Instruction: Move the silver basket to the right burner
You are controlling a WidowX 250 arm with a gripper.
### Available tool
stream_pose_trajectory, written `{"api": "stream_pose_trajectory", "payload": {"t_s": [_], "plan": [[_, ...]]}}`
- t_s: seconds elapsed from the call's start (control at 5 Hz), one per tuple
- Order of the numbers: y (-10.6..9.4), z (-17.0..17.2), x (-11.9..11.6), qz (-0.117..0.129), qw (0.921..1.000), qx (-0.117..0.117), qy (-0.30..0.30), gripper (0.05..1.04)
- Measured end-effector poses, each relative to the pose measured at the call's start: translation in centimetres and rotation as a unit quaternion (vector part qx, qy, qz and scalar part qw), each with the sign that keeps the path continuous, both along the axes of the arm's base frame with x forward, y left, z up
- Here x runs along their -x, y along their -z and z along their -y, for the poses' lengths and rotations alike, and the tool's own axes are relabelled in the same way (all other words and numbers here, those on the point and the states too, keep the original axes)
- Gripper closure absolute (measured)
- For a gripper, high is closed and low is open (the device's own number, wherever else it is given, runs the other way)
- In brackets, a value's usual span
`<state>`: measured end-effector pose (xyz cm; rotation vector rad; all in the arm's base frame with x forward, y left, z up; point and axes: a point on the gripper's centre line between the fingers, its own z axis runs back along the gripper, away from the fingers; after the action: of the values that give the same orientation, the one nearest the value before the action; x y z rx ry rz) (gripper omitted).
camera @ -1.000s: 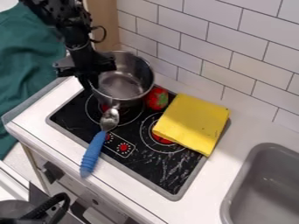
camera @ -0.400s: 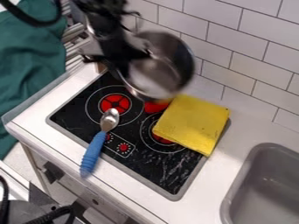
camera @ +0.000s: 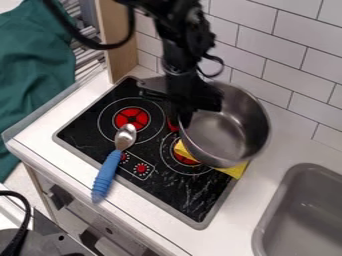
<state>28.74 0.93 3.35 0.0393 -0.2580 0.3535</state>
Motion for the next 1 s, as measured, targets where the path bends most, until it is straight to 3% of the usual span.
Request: {"api": "stream_pose_trajectory", "payload": {"t_s": [0.4,0.8,1.0], "plan": [[0.9,0.1,-3.1,-0.015,0.9998,-0.013,0.008,1.029],[1.8,-0.6,-5.1,-0.019,0.9997,-0.009,0.009,1.009],[2.7,-1.1,-4.8,-0.032,0.9995,0.001,0.000,0.860]]}}
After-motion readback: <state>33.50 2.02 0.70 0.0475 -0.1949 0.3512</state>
